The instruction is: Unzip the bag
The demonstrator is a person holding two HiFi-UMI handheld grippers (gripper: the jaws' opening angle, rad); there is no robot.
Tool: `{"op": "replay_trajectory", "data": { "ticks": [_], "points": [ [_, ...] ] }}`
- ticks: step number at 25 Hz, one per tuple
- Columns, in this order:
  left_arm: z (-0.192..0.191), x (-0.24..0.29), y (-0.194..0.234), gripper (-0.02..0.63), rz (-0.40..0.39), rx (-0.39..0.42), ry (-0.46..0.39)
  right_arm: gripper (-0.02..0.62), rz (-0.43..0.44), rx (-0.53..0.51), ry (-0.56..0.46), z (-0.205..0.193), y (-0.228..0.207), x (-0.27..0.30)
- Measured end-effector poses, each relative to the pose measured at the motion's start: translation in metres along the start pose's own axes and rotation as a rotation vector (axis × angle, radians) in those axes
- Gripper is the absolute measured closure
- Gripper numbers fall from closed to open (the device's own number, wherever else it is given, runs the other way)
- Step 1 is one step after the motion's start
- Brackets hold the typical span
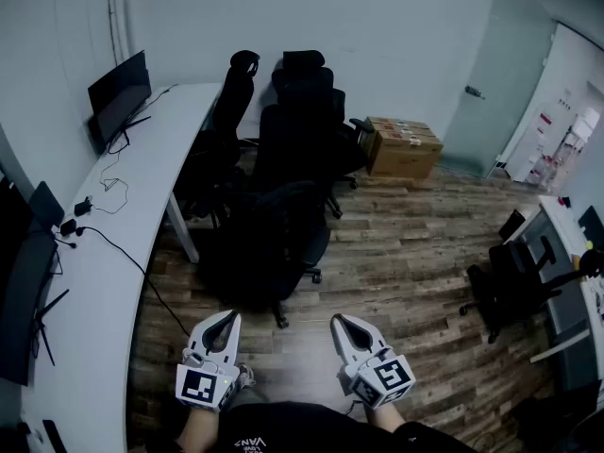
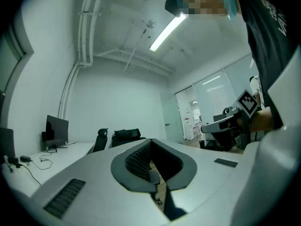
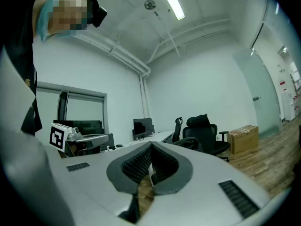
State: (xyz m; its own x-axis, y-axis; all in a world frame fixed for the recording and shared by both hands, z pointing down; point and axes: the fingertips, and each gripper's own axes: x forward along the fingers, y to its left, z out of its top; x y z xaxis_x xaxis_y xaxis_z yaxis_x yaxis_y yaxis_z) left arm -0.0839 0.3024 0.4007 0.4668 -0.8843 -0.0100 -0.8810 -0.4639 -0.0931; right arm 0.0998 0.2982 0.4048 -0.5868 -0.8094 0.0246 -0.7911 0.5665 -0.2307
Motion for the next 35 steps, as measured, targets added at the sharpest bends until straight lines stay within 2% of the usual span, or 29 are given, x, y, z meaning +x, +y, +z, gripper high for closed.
{"op": "replay_trajectory", "data": {
  "ticks": [4, 7, 9, 14, 18, 22, 26, 30, 35],
  "points": [
    [-0.004, 0.005, 0.016, 0.588, -0.011, 0.003, -0.01, 0.552, 0.037, -0.015, -0.004, -0.012, 0.003, 0.015],
    [-0.011, 0.016, 0.027, 0.586, -0.054, -0.01, -0.017, 0.549, 0.065, 0.044, -0.015, -0.011, 0.01, 0.037],
    [-0.021, 0.026, 0.038, 0.584, -0.088, -0.015, 0.013, 0.549, 0.07, 0.055, -0.019, -0.015, 0.014, 0.055],
    [-0.04, 0.054, 0.076, 0.584, -0.176, -0.038, 0.009, 0.548, 0.03, 0.049, -0.016, -0.022, 0.017, 0.105],
    [-0.04, 0.072, 0.115, 0.583, -0.216, -0.02, 0.049, 0.548, -0.031, 0.06, -0.004, -0.028, 0.017, 0.148],
    [-0.063, 0.082, 0.149, 0.572, -0.28, -0.017, 0.09, 0.546, -0.087, 0.077, 0.026, -0.039, 0.02, 0.185],
    [-0.066, 0.096, 0.176, 0.502, -0.296, -0.016, 0.114, 0.545, -0.097, 0.076, 0.053, -0.056, 0.022, 0.214],
    [-0.082, 0.103, 0.194, 0.486, -0.305, -0.04, 0.157, 0.537, -0.094, 0.086, 0.07, -0.068, 0.023, 0.237],
    [-0.11, 0.119, 0.206, 0.464, -0.318, -0.035, 0.179, 0.492, -0.065, 0.126, 0.064, -0.074, 0.017, 0.263]
  ]
}}
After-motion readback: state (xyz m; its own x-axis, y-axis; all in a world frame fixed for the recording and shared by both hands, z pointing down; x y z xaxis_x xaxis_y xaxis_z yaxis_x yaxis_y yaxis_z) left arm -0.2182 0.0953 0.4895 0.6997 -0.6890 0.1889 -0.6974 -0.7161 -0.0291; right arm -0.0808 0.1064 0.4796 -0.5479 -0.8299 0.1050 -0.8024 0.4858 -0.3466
